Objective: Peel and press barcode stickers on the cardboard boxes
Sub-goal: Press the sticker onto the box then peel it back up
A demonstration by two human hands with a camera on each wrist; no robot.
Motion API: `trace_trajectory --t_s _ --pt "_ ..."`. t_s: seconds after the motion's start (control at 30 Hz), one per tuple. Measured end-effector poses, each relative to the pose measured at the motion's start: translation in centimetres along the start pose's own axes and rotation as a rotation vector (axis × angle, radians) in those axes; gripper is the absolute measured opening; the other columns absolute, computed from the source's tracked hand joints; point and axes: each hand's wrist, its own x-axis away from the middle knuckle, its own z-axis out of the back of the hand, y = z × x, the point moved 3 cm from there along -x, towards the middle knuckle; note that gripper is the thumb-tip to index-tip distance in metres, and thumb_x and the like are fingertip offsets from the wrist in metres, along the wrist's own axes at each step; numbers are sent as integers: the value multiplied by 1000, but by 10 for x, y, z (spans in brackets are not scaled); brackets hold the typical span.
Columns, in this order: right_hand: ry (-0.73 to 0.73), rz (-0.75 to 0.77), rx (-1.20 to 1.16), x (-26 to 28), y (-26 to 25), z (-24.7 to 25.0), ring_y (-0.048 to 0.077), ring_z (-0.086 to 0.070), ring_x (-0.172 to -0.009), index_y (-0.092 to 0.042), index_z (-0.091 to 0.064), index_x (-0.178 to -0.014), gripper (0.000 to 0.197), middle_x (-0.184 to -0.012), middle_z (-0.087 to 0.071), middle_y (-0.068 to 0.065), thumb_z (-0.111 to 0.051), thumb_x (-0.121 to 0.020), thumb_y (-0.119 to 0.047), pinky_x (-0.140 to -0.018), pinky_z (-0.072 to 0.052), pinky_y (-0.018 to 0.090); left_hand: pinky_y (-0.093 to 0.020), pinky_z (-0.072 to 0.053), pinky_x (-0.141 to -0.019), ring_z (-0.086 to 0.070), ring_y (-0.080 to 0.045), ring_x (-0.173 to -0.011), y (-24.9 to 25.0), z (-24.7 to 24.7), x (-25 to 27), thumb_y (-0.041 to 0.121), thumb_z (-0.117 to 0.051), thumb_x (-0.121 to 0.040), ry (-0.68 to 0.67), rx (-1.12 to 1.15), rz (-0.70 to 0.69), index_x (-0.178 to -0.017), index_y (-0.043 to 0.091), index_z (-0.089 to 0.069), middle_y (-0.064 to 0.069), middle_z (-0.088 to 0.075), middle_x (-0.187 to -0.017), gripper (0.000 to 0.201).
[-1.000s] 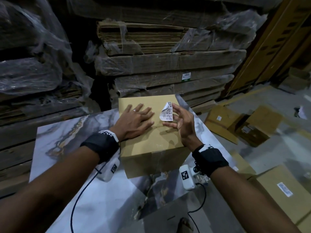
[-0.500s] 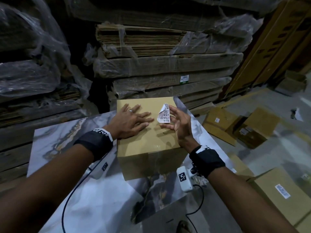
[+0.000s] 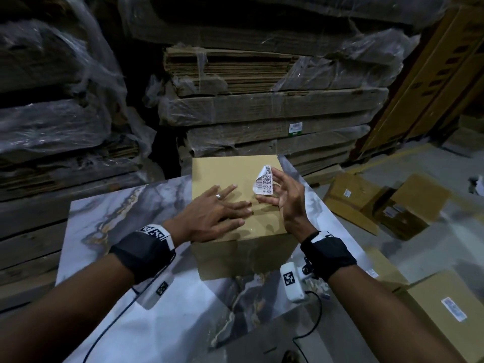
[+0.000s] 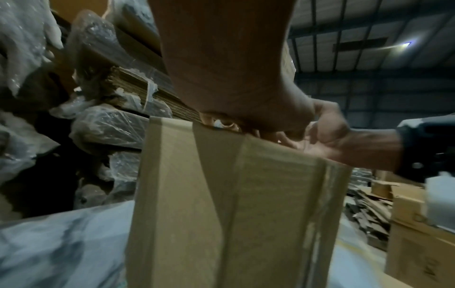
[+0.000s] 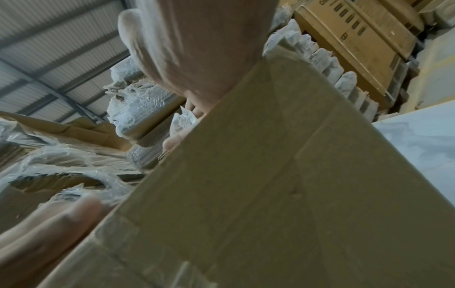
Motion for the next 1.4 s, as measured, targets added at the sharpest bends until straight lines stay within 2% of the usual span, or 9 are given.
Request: trace_trajectory --t_s 0.1,0.33,0.5,0.77,1.0,1.13,1.2,1.3,1.4 --pt "7 -16 10 -3 1 -1 35 -74 -100 -2 -59 -135 57 -120 -69 18 -48 -89 -32 -72 -62 48 -55 -10 -123 -1 -23 -157 -19 4 -10 74 -4 -96 -29 -58 118 -154 55 -21 25 -19 -162 63" --pt "-1 -41 -5 -5 -2 -1 31 -76 -94 -11 -64 -124 44 -106 -75 9 -50 -87 -32 -70 -62 47 -59 -18 -118 -13 -26 -155 -51 6 -26 80 2 -87 -26 -122 388 -158 45 -17 16 -20 -166 83" --pt "18 -27 -6 -4 3 2 35 -74 -100 -4 -61 -131 50 -111 -74 13 -50 -89 -29 -76 -62 53 -59 -16 -120 -7 -21 -156 -21 3 -23 79 -1 -90 -42 -29 309 -161 28 -18 6 -14 -168 89" --pt "1 -49 1 9 -9 -5 36 -72 -106 -9 -67 -122 39 -116 -72 22 -55 -90 -27 -77 -62 47 -57 -7 -122 -5 -19 -156 18 -9 -6 71 -14 -99 -27 117 172 -159 34 -25 11 -14 -168 72" --pt "-66 -171 -40 10 -15 -4 34 -53 -135 -18 -65 -129 50 -141 -59 11 -57 -81 -27 -98 -55 53 -52 -4 -124 -3 -14 -156 19 -15 -3 80 -8 -89 31 134 241 -159 41 -23 17 -12 -167 81" --pt "-179 -178 27 17 -23 -3 16 -61 -122 -25 -58 -138 54 -126 -68 -3 -47 -85 -25 -108 -44 43 -51 -4 -124 -4 -12 -156 18 -16 -3 76 -15 -95 69 173 254 -157 41 -28 18 -14 -166 73" --pt "-235 -146 98 20 -29 -5 8 -63 -114 -27 -58 -138 56 -122 -71 -8 -45 -84 -24 -104 -43 39 -51 -4 -124 -5 -11 -156 18 -18 -3 72 -22 -99 86 172 252 -157 41 -29 18 -15 -166 66" --pt "-278 -88 231 21 -33 -3 23 -63 -117 -32 -60 -132 55 -128 -68 7 -45 -80 -24 -90 -47 31 -51 -5 -124 -6 -12 -155 17 -20 -3 70 -24 -101 108 159 250 -157 41 -29 18 -16 -166 63" --pt "-242 -36 298 18 -34 7 20 -65 -101 -36 -27 -158 75 -142 -56 15 -53 -88 -30 -80 -48 25 -50 -5 -124 -7 -12 -156 17 -20 -3 70 -23 -100 122 155 250 -157 41 -29 18 -17 -166 63"
